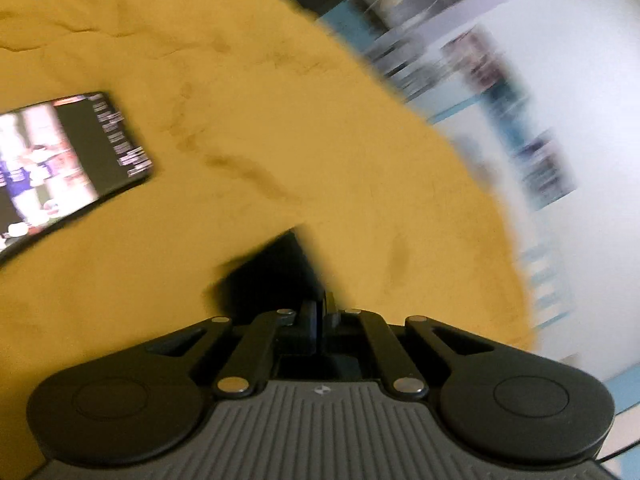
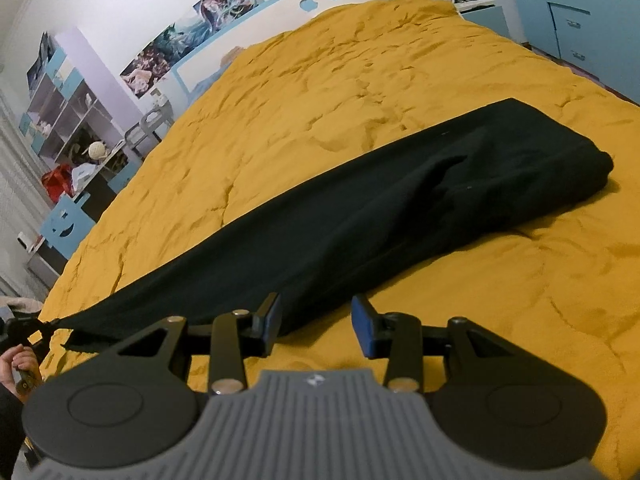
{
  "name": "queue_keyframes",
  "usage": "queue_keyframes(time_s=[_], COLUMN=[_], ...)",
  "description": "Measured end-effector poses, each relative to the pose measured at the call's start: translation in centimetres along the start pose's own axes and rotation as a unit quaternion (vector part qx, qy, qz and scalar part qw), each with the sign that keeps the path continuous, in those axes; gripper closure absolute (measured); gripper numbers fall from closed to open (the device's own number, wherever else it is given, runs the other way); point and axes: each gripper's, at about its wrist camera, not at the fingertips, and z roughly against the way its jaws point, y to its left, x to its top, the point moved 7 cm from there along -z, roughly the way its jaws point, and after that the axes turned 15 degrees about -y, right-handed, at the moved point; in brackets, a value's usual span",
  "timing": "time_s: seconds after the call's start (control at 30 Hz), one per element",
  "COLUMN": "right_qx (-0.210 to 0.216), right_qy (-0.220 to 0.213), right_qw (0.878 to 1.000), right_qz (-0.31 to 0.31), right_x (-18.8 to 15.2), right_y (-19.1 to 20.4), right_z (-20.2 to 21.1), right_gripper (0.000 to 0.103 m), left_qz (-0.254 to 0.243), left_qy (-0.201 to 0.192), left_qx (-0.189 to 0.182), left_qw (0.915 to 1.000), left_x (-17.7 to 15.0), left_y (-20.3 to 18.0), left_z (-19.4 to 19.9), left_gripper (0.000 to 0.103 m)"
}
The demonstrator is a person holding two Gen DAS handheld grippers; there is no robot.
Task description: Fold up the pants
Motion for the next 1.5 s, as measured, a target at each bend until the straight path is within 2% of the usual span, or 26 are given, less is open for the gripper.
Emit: queue_keyframes(time_s=[0.03,0.07,0.1,0.17,0.27,0.3,0.37,0.4,0.43,0.5,0.57,0.7,0.77,0.83,0.93,0.97,1.0,1.03,1.07,1.13,1.17,1.27,1.33,1.43,1.5], right_qx=[0.001,0.003,0.004,0.006,-0.003,-0.009,-0.024,-0.033,-0.042,-0.059,-0.063,-0.043,-0.027,-0.022,-0.048,-0.057,-0.07,-0.081,-0.077,-0.077,-0.075,-0.066,-0.067,-0.071,-0.063], right_qy=[0.0,0.0,0.0,0.004,0.01,0.009,0.005,0.002,0.0,-0.004,-0.006,-0.003,-0.001,-0.001,-0.005,-0.002,0.009,0.017,0.023,0.025,0.026,0.019,0.03,0.051,0.042], right_qw=[1.0,1.0,1.0,1.0,0.999,0.999,0.997,0.995,0.992,0.986,0.979,0.963,0.955,0.952,0.945,0.944,0.943,0.943,0.946,0.95,0.951,0.963,0.963,0.963,0.967], right_qz=[-0.001,-0.002,-0.002,0.002,0.033,0.045,0.076,0.094,0.115,0.158,0.192,0.267,0.295,0.304,0.323,0.326,0.325,0.322,0.314,0.302,0.298,0.261,0.258,0.253,0.244], right_x=[0.0,-0.1,-0.2,-0.3,-0.5,-0.4,-0.3,-0.3,-0.4,-0.6,-1.0,-2.3,-3.0,-3.5,-4.0,-4.3,-4.5,-4.7,-4.8,-4.7,-4.6,-4.1,-4.8,-6.2,-6.2], right_y=[0.1,0.2,0.3,0.5,0.7,0.6,0.6,0.6,0.7,0.8,1.2,2.9,4.4,5.7,6.5,6.6,6.3,5.9,5.7,5.8,6.0,6.3,5.9,4.4,4.2], right_z=[-0.1,-0.2,-0.3,-0.3,-0.3,-0.4,-0.2,-0.1,-0.1,-0.1,-0.2,-0.9,-1.4,-2.2,-4.2,-4.8,-5.6,-6.2,-6.6,-6.3,-5.7,-3.0,-2.4,-3.3,-3.0], right_gripper=[0.066,0.066,0.066,0.066,0.067,0.067,0.067,0.067,0.067,0.067,0.067,0.067,0.067,0.067,0.067,0.067,0.073,0.086,0.103,0.103,0.103,0.103,0.103,0.103,0.103], left_qz=[-0.009,-0.004,0.0,-0.02,-0.063,-0.079,-0.118,-0.133,-0.142,-0.167,-0.197,-0.262,-0.293,-0.317,-0.345,-0.354,-0.363,-0.373,-0.381,-0.393,-0.395,-0.379,-0.377,-0.384,-0.39], left_qy=[0.013,0.019,0.017,0.007,-0.022,-0.031,-0.067,-0.093,-0.116,-0.144,-0.14,-0.058,-0.028,-0.012,0.003,0.003,0.003,0.002,0.0,-0.002,0.002,0.012,0.019,0.025,0.023], left_qx=[0.039,0.061,0.06,0.061,0.088,0.104,0.153,0.171,0.175,0.153,0.109,0.01,-0.031,-0.058,-0.091,-0.098,-0.105,-0.111,-0.115,-0.11,-0.099,-0.091,-0.084,-0.077,-0.08], left_qw=[0.9991,0.9979,0.9981,0.9979,0.9939,0.991,0.9789,0.9719,0.9673,0.9632,0.9641,0.9634,0.9552,0.9468,0.9344,0.9303,0.9258,0.9211,0.9175,0.9131,0.9135,0.9207,0.9222,0.9198,0.9171], left_x=[-0.5,-1.0,-1.2,-1.3,-0.7,-0.2,0.7,1.2,1.3,1.1,-0.2,-5.8,-9.2,-12.2,-15.9,-16.8,-17.5,-18.0,-18.3,-19.0,-19.2,-19.1,-19.3,-19.6,-19.6], left_y=[0.9,1.8,2.0,1.8,0.5,0.3,-0.7,-1.2,-1.8,-3.7,-5.8,-10.5,-12.2,-13.5,-14.9,-15.3,-15.5,-15.5,-15.7,-15.4,-14.9,-14.1,-13.2,-12.8,-13.0], left_z=[-0.4,-0.7,-0.8,-0.6,0.2,0.7,2.0,3.0,4.2,5.4,5.9,4.9,4.7,4.9,5.1,5.1,5.0,4.9,4.6,3.9,3.7,3.2,3.2,3.3,3.7], left_gripper=[0.101,0.098,0.094,0.093,0.092,0.089,0.077,0.066,0.062,0.062,0.058,0.055,0.055,0.055,0.054,0.054,0.052,0.052,0.052,0.052,0.052,0.052,0.052,0.052,0.051])
